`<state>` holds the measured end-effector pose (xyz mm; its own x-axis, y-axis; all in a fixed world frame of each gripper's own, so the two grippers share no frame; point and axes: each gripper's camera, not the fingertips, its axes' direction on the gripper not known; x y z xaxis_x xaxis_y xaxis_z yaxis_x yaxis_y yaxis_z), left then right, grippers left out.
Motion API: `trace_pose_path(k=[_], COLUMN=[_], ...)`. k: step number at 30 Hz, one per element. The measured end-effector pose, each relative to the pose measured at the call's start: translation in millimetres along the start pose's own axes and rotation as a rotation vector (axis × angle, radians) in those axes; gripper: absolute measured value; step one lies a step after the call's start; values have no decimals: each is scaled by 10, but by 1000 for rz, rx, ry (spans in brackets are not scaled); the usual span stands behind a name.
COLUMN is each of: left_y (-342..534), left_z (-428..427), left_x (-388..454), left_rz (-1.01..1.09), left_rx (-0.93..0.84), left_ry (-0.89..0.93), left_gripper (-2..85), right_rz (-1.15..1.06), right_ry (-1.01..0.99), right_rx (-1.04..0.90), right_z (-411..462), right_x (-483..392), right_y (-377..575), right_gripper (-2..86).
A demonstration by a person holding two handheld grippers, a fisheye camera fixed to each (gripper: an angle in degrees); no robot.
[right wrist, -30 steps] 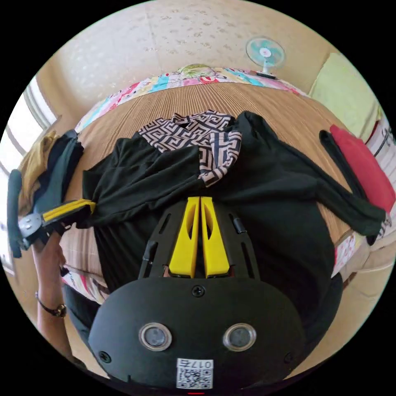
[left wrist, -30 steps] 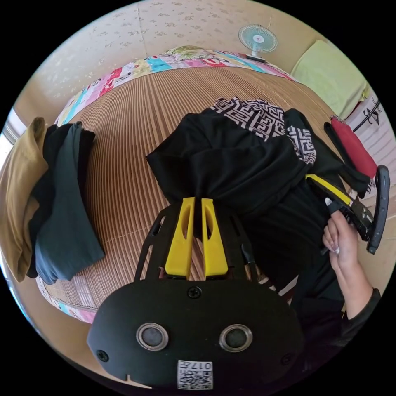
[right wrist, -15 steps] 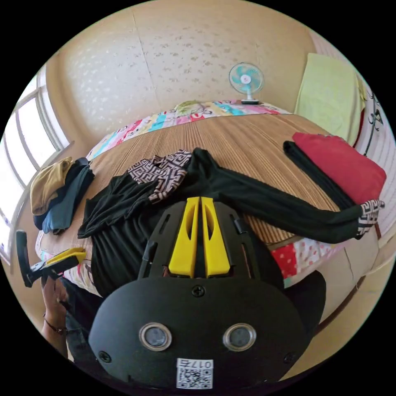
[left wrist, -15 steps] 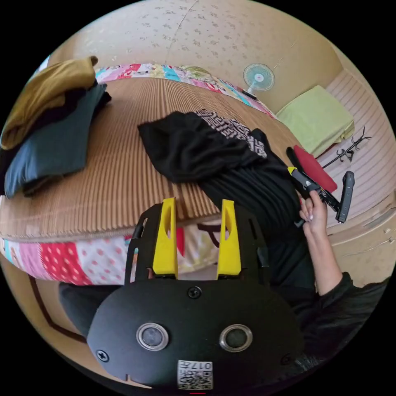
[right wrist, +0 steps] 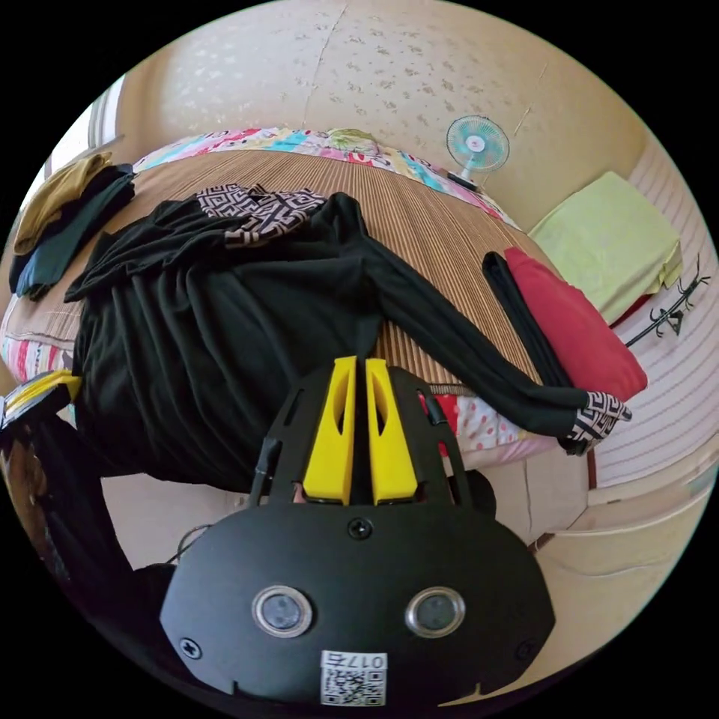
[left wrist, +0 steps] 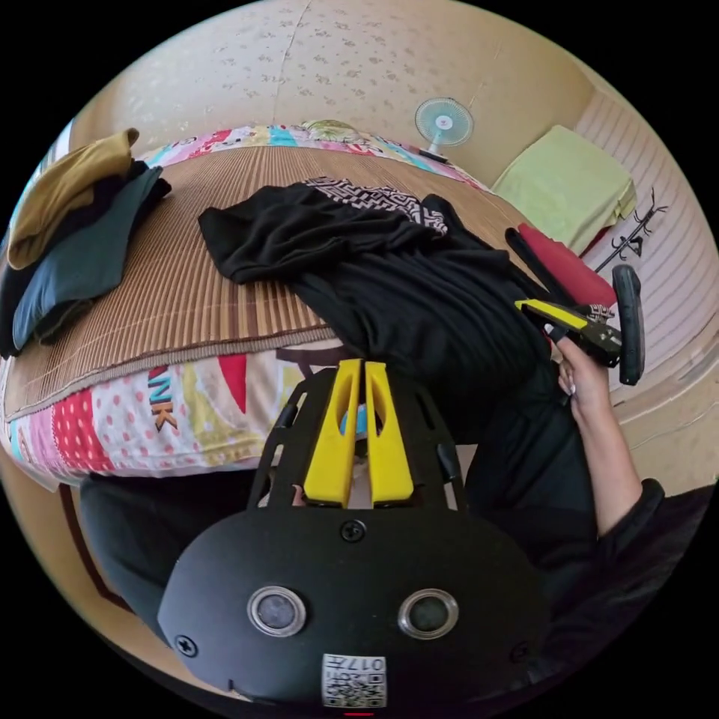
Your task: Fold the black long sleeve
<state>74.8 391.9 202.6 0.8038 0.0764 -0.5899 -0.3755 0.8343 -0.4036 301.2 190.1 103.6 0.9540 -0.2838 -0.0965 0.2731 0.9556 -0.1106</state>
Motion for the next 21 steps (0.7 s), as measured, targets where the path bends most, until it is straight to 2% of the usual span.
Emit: trace_pose_path(k=[4, 6, 9, 12, 16, 18, 21], left_y=[179, 336, 547, 689, 771, 631, 61], left_z=[-521, -736, -939, -957, -1346, -1557, -1706], left_x=[-553, -795, -1103, -1304, -1397, -1356, -1199], left_rz=[-99, -160, -239, -260, -320, -311, -179], left_rx=[18, 52, 56, 29, 180, 258, 299], left_ry=[-62, -107, -195, -87, -38, -41, 11], left_gripper=[-6, -7, -7, -1, 50, 83, 98], right_rz=[-91, -112, -102, -76, -47, 1, -11], right_ry=[180, 147, -47, -80, 26, 85, 161], right_rx=[-24, -46, -133, -130, -102, -35, 115], right_z=[-102, -144, -130, -123, -294, -468, -680], right_x=[-182, -239, -293, -365, -350, -291, -339], right_y=[60, 131, 312, 468, 331, 205, -135], right_gripper=[29, 29, 32, 40, 74, 78, 101])
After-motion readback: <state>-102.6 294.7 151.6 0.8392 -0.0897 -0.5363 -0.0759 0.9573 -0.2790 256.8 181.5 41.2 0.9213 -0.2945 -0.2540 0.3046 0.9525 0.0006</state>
